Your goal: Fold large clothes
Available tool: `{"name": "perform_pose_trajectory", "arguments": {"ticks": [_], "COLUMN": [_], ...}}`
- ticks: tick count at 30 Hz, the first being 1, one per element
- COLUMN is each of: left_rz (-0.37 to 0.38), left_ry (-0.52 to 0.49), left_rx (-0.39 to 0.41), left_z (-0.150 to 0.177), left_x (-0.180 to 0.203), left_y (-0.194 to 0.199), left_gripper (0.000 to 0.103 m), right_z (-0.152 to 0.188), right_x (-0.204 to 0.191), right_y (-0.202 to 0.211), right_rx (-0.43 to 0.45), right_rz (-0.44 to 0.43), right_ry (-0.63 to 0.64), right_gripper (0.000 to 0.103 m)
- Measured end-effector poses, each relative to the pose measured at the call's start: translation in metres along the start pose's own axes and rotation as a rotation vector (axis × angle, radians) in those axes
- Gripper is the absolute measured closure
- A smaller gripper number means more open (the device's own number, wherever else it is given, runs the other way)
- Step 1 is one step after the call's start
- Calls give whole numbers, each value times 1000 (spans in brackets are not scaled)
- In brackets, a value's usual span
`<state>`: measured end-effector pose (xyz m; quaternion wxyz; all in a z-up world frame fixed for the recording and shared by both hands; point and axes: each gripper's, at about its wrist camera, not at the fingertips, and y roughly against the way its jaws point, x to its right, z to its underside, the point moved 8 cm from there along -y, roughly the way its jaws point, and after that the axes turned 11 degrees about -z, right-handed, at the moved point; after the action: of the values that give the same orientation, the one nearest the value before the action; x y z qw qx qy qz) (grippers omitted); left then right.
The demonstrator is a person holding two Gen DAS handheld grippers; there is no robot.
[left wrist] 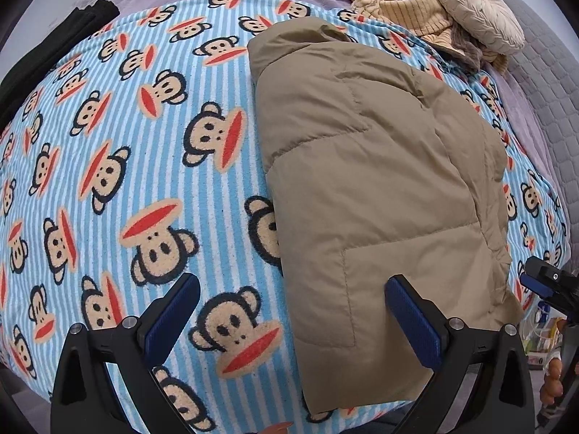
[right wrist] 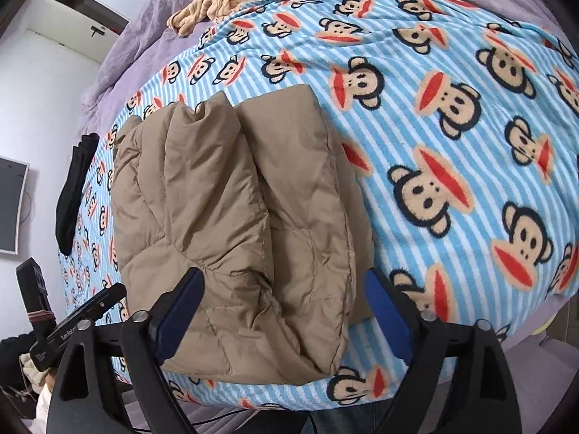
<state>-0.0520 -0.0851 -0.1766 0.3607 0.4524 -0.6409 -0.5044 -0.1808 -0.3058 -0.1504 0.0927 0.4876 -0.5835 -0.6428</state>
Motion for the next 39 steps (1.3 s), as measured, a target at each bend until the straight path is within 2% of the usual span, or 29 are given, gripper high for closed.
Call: {"name": "perform_pose_trajectory", "arguments": {"ticks": [5,8,12,14,18,25,28,32,35,39], "left_rz": [71,151,257,309,430,603,580,407,285,216], "left_ry": [70,90,88,92,134,197,183,116,53,24], "left_rx": [-31,-58,-78,-89,-147,-247,-255,-182,-108,-52], "left_z": [-16,-23,-35,-41,-49,-54,-57,-63,-68,-71], "left_x": [2,12,26,28,29,45,55,66,76,87], "left_y": [-13,-26,-40,-49,-73,-104,-106,-94,-77,-60], "left_gripper": [0,0,0,0,0,0,0,0,7,20], "right_z": [-24,-30,-40,-51,-69,-75,-71,-69,-69,-69], "right_x": [2,-4,6,19,33,35,22,21,22,15], "right_y": [-18,-39,-71,-83,-100,-132,-138,-142,-139,-127], "right_rx": [-92,-180,-264,-276,-302,-385,-389,-391,-382,-365], "right_rz": [-41,-66,-24,-21,-140,-371,-424,-371,-340,-366], "right_ry": [75,139,209,184,103,-7,-20,-36,-65,-84], "right_gripper": [0,0,0,0,0,0,0,0,3,33]}}
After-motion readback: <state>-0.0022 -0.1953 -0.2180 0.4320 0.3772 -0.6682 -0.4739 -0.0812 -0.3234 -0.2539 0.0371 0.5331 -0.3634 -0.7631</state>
